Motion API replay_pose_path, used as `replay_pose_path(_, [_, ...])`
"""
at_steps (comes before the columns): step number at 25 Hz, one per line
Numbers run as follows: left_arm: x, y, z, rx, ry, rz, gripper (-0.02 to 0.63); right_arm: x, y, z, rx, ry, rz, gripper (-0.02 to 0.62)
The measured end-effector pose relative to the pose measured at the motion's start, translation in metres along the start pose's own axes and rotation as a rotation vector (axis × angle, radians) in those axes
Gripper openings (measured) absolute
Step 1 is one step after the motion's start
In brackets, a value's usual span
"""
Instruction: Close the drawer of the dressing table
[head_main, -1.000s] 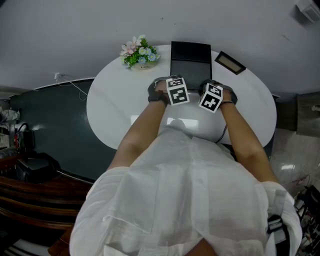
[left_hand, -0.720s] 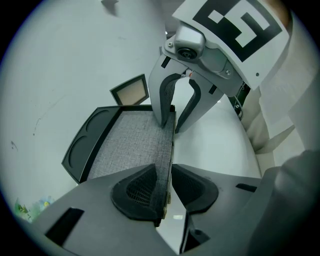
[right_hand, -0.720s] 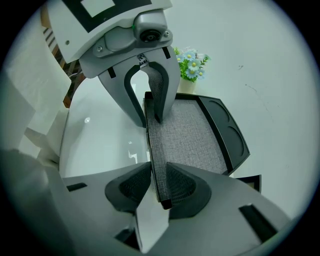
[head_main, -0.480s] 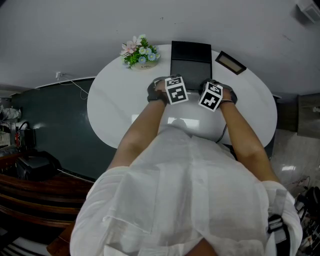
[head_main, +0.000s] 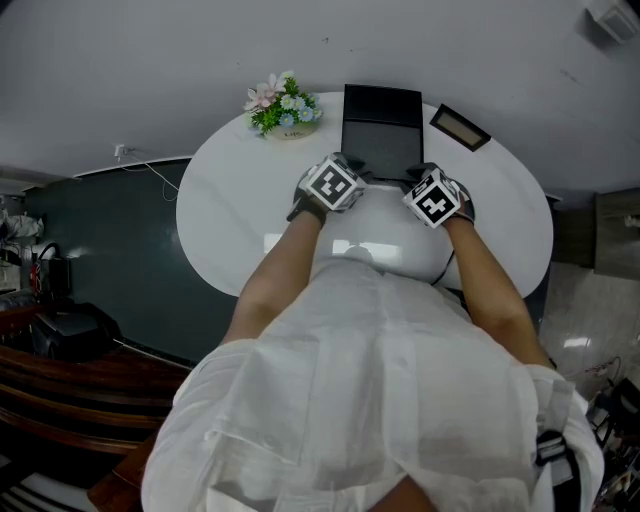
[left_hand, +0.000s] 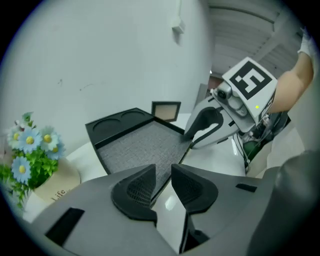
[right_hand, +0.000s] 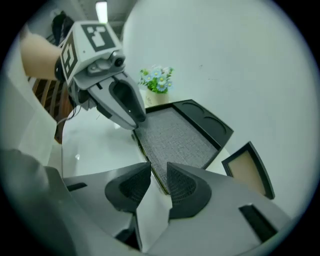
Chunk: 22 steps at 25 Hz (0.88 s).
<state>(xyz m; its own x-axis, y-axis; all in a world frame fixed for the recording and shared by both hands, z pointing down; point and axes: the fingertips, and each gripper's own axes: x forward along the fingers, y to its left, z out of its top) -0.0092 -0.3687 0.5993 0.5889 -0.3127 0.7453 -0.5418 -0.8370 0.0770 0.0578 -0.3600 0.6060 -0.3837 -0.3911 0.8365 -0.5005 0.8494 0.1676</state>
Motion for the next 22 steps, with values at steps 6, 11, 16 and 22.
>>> replay_pose_path(6, [-0.048,0.015,0.016,-0.201,-0.268,0.131,0.054,-0.047,-0.021,-0.004,0.454,-0.312,-0.073,0.056])
replay_pose_path(11, [-0.106,0.021,0.025,-0.29,-0.491,0.264,0.034,-0.103,-0.037,-0.013,0.645,-0.566,-0.156,0.033])
replay_pose_path(16, [-0.155,0.024,0.028,-0.322,-0.623,0.338,0.029,-0.147,-0.05,-0.013,0.701,-0.714,-0.219,0.026])
replay_pose_path(22, [-0.194,0.022,0.043,-0.3,-0.718,0.393,0.029,-0.178,-0.043,-0.001,0.618,-0.761,-0.273,0.017])
